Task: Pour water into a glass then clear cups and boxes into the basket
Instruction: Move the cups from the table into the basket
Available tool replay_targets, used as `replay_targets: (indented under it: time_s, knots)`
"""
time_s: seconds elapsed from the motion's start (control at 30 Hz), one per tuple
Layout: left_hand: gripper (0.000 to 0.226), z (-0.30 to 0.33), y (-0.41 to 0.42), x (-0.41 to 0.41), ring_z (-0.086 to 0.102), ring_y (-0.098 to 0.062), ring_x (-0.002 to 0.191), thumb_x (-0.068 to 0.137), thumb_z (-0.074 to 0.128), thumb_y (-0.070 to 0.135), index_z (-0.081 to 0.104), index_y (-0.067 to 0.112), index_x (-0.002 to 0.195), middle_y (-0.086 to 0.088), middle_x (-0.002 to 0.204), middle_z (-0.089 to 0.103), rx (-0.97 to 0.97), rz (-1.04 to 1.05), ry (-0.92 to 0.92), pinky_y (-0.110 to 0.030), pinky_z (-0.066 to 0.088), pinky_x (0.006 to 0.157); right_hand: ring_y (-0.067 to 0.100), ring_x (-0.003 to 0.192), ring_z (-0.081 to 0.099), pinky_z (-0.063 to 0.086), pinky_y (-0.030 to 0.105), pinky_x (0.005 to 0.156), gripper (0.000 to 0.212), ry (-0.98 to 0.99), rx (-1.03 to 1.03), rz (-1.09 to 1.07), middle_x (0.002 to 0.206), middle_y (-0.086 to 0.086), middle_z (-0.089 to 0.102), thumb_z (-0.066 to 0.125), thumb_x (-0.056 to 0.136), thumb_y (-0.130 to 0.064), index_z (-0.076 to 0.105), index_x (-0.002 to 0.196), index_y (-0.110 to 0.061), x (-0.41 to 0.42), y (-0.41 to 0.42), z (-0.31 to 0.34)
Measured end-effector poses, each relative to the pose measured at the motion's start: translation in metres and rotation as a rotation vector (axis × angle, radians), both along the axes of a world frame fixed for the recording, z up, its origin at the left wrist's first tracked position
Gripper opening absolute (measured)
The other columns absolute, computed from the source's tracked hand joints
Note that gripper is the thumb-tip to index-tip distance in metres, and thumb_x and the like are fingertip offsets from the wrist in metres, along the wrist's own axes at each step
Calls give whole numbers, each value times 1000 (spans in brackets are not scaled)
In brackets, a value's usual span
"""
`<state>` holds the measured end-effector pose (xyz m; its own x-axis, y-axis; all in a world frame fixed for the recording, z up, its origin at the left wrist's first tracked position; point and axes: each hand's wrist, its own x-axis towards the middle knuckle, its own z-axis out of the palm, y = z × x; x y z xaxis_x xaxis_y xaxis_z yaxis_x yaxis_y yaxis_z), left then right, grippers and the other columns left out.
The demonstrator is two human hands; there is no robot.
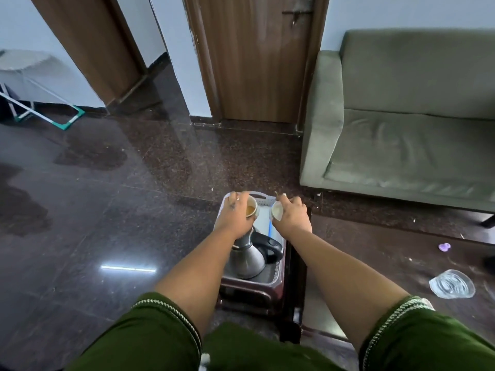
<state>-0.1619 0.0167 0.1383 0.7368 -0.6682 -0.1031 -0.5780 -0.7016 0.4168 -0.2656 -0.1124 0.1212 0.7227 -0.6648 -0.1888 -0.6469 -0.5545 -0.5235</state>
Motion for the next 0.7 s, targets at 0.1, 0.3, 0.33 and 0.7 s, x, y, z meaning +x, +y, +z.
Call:
replay_targets:
  time_s: [0.1, 0.3, 0.33, 0.7]
  knots:
    - [58, -9, 0, 22, 38, -31, 125, 86, 65, 30, 38, 18, 137, -11, 134, 37, -5, 46, 26, -44, 44, 98, 35, 120, 43, 47, 43, 92, 51, 21, 5, 15, 128, 14, 44, 64, 87, -31, 44, 134, -26, 17, -12, -6]
    - [60, -33, 6, 63, 36, -33, 122, 84, 62, 20, 39, 24, 139, -12, 134, 36, -17, 145, 73, -45, 43, 97, 34, 123, 41, 47, 43, 95, 59, 88, 64, 28, 131, 12, 42, 66, 84, -26, 43, 138, -27, 50, -23, -25]
    - [60, -38, 8, 70, 36, -34, 122, 84, 61, 20, 39, 24, 139, -12, 134, 35, -2, 151, 83, -45, 42, 98, 34, 124, 40, 47, 43, 96, 61, 102, 76, 28, 132, 12, 42, 67, 84, -26, 42, 139, -27, 56, -24, -30]
    - [61, -113, -11, 150, 44, -33, 119, 79, 70, 22, 41, 22, 134, -10, 129, 34, 151, 24, 281, -41, 42, 96, 35, 126, 47, 50, 41, 100, 72, 265, 234, 28, 145, 12, 33, 69, 84, -19, 35, 148, -27, 138, -23, -98]
